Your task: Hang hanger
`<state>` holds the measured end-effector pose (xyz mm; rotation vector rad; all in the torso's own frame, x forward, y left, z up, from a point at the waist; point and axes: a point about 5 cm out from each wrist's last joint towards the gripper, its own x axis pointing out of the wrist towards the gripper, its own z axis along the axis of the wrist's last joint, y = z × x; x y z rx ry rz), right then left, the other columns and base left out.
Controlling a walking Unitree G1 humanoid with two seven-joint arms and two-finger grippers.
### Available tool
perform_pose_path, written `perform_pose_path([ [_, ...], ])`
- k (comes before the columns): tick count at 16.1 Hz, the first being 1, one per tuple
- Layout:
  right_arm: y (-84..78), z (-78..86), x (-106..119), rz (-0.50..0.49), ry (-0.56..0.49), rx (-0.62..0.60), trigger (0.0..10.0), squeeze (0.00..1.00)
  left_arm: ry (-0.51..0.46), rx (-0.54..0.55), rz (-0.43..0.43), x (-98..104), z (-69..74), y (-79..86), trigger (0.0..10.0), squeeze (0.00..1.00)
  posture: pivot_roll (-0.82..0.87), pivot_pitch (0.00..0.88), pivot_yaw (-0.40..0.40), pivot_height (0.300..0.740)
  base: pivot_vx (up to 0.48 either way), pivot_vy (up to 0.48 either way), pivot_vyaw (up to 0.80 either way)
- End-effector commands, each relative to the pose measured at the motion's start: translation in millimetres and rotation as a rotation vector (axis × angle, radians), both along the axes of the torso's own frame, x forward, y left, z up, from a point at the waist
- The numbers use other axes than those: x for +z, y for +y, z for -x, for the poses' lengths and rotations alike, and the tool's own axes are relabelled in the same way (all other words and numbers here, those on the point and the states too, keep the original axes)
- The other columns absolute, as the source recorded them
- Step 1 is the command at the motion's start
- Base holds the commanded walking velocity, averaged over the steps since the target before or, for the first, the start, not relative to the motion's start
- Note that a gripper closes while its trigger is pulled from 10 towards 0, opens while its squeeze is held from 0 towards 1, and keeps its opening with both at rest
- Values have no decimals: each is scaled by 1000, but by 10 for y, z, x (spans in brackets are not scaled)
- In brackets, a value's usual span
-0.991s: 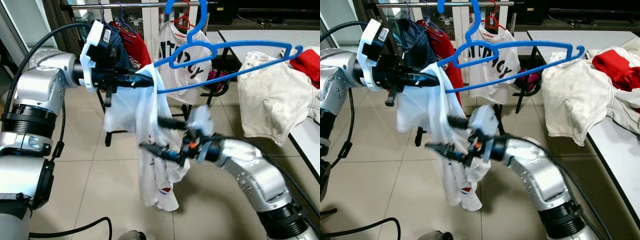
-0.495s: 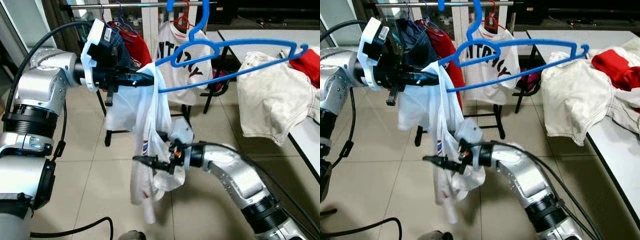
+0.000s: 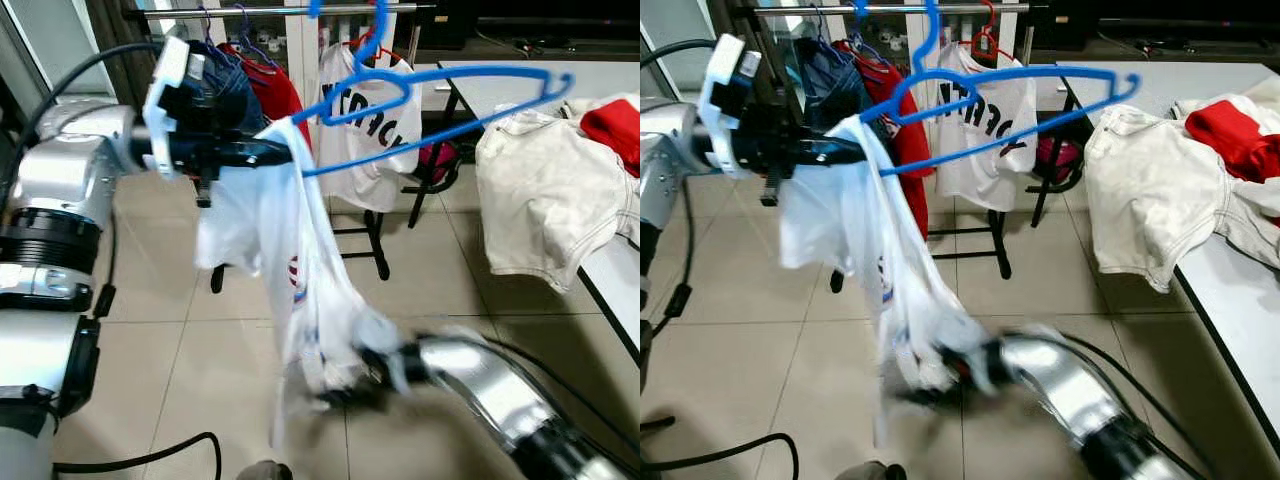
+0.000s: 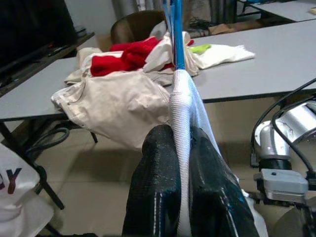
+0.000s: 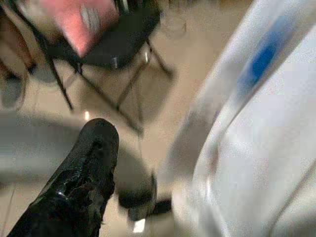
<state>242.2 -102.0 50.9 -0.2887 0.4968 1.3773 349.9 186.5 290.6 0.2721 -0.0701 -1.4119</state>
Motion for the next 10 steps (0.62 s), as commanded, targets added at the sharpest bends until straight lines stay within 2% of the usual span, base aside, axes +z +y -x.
perform_pose_path([
  [1, -48, 8, -42, 15, 0, 2, 5176, 0, -60, 18, 4, 141, 7, 42, 0, 0, -105, 0, 90, 740, 0, 0, 0],
  [5, -349, -5, -143, 65, 19, -94, 4000, 0, -40, 34, -42, 15, 29, 121, 0, 0, -107, 0, 87, 740, 0, 0, 0],
  [7, -553, -38, -148, 97, -1, -149, 3804, 0, -23, 39, -113, -138, 66, 178, 0, 0, -111, 0, 82, 740, 0, 0, 0],
  [8, -590, -44, -143, 101, -5, -160, 3804, 0, -20, 40, -127, -180, 79, 189, 0, 0, -111, 0, 82, 740, 0, 0, 0],
  [10, -775, -57, -120, 138, -27, -192, 3647, 0, 11, 52, -200, -433, 164, 254, 0, 0, -120, 0, 73, 740, 0, 0, 0],
])
